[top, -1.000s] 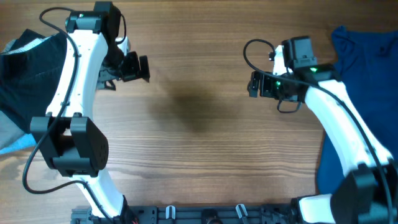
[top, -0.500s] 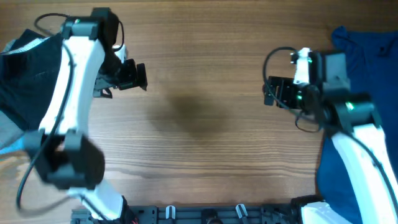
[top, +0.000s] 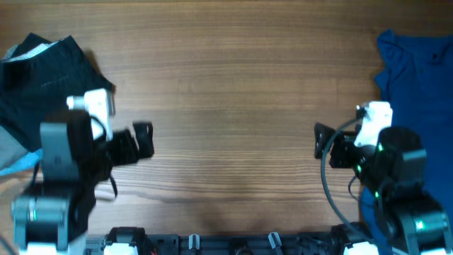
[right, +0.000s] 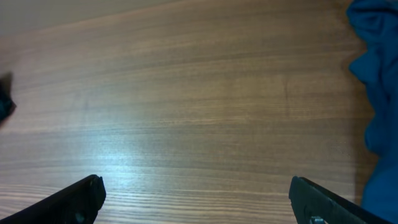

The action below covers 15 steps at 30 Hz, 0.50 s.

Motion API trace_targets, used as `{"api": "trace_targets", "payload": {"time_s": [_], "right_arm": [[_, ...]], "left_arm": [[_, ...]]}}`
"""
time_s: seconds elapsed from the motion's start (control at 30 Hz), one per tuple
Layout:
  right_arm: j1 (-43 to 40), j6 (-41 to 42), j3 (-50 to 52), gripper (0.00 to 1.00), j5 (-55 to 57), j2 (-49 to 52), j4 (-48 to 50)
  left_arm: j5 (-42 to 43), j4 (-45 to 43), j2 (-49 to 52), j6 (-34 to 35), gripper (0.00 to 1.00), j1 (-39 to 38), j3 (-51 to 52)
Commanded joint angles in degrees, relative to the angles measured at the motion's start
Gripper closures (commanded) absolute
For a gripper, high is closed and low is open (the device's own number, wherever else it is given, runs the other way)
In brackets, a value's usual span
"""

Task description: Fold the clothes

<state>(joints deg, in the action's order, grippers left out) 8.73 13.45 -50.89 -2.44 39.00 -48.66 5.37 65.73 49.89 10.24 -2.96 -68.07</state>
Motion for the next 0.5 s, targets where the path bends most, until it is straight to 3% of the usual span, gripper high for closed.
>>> {"api": "trace_targets", "payload": {"time_s": [0.0, 0.17, 0.47], "right_arm": [[0.1, 0.3, 0.4, 0.00, 1.6, -3.4, -1.2], [0.1, 0.5, 0.4, 0.00, 1.4, -3.6, -1.6], [0.1, 0.5, 0.4, 0.00, 2.6, -3.5, -1.7]], "left_arm": [[-0.7, 0.4, -7.3, 0.7, 0.00, 0.2, 4.3], [-0.8, 1.5, -12.1, 0.7, 0.00, 0.2, 4.3], [-0.8, 1.6, -12.0, 0.7, 0.00, 0.2, 4.3]]}}
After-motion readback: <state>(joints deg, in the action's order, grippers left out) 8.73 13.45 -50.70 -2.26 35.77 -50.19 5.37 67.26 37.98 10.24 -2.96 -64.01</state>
